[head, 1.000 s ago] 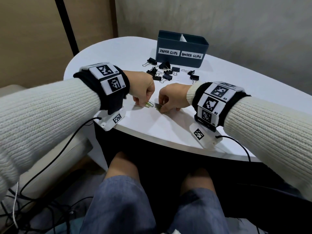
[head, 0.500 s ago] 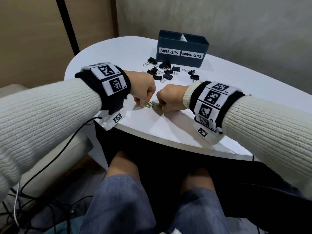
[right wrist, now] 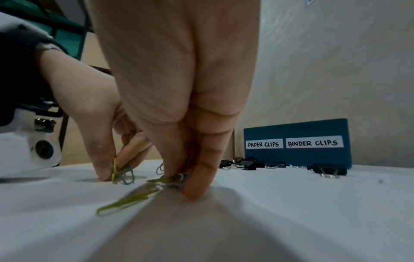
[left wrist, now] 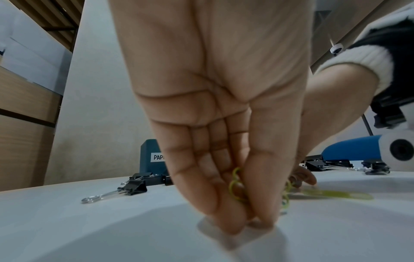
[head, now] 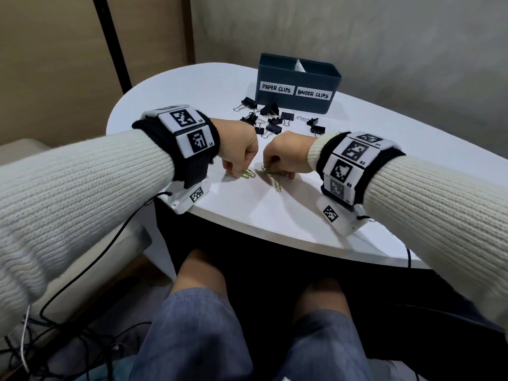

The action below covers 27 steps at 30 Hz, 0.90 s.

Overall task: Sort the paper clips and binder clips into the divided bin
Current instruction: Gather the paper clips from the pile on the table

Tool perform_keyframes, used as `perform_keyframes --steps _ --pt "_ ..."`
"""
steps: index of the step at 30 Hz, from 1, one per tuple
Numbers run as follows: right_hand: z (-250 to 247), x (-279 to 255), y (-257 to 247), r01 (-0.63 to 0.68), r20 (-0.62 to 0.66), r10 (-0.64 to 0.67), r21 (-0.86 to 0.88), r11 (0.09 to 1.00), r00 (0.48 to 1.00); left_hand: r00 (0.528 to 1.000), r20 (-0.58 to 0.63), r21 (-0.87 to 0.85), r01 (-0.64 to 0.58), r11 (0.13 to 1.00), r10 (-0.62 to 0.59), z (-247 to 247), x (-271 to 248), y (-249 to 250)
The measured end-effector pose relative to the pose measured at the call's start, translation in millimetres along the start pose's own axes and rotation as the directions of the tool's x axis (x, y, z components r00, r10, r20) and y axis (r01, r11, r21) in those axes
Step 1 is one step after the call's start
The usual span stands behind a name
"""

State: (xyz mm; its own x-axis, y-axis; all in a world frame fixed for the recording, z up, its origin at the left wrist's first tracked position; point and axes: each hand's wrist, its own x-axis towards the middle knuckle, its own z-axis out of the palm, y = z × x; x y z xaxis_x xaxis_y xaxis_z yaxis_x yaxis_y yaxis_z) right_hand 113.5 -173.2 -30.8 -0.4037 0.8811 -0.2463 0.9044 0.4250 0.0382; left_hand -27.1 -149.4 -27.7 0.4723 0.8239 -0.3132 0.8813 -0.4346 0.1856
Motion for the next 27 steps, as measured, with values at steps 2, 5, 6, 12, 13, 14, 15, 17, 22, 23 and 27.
perform_keyframes --steps 2,5,6,12,13,14,15,17,22,23,27 --pt "2.0 0.8 3.3 -0.014 -0.01 0.015 0.044 0.999 1.0 1.0 0.003 -0.003 0.001 1.0 -0.001 -0.1 0.9 0.4" --pt "2.6 4.4 10.8 -0.061 0.008 0.06 0.165 0.984 0.998 1.0 0.0 -0.008 -0.003 1.0 0.003 -0.5 0.7 0.7" --pt "2.4 5.1 14.2 -0.082 0.02 0.08 0.23 0.97 0.997 1.0 -0.001 -0.011 -0.002 1.0 0.002 -0.4 0.5 0.7" --pt "7.9 -5.8 26.1 -0.184 0.136 0.13 0.561 0.807 0.982 1.0 0.0 -0.022 0.006 1.0 -0.006 0.4 -0.2 2.3" --pt "9.7 -6.9 26.8 -0.186 0.145 0.126 0.547 0.816 0.981 1.0 0.0 -0.023 0.005 1.0 -0.005 0.7 -0.1 3.1" --pt "10.5 -8.0 26.7 -0.185 0.15 0.125 0.508 0.841 0.981 1.0 0.0 -0.024 0.004 1.0 -0.004 1.0 0.0 4.0" --pt "10.1 -9.7 25.0 -0.181 0.152 0.125 0.444 0.878 0.98 1.0 0.002 -0.024 0.002 1.0 -0.002 1.2 -0.1 5.0" --pt "8.0 -13.6 17.9 -0.162 0.145 0.125 0.29 0.943 0.982 1.0 0.007 -0.022 0.002 1.0 -0.002 1.9 0.3 6.0" --pt "9.9 -16.1 0.7 -0.207 0.143 0.181 0.2 0.958 0.973 1.0 0.006 -0.012 0.002 1.0 -0.002 2.8 -0.7 10.6" --pt "10.4 -15.7 -0.9 -0.244 0.16 0.211 0.232 0.941 0.964 1.0 0.003 -0.008 0.0 1.0 0.0 3.2 -1.1 11.5" --pt "6.3 -19.3 -5.8 -0.234 0.181 0.202 0.184 0.955 0.963 1.0 0.001 -0.004 -0.001 1.0 0.001 4.5 -2.7 13.0"
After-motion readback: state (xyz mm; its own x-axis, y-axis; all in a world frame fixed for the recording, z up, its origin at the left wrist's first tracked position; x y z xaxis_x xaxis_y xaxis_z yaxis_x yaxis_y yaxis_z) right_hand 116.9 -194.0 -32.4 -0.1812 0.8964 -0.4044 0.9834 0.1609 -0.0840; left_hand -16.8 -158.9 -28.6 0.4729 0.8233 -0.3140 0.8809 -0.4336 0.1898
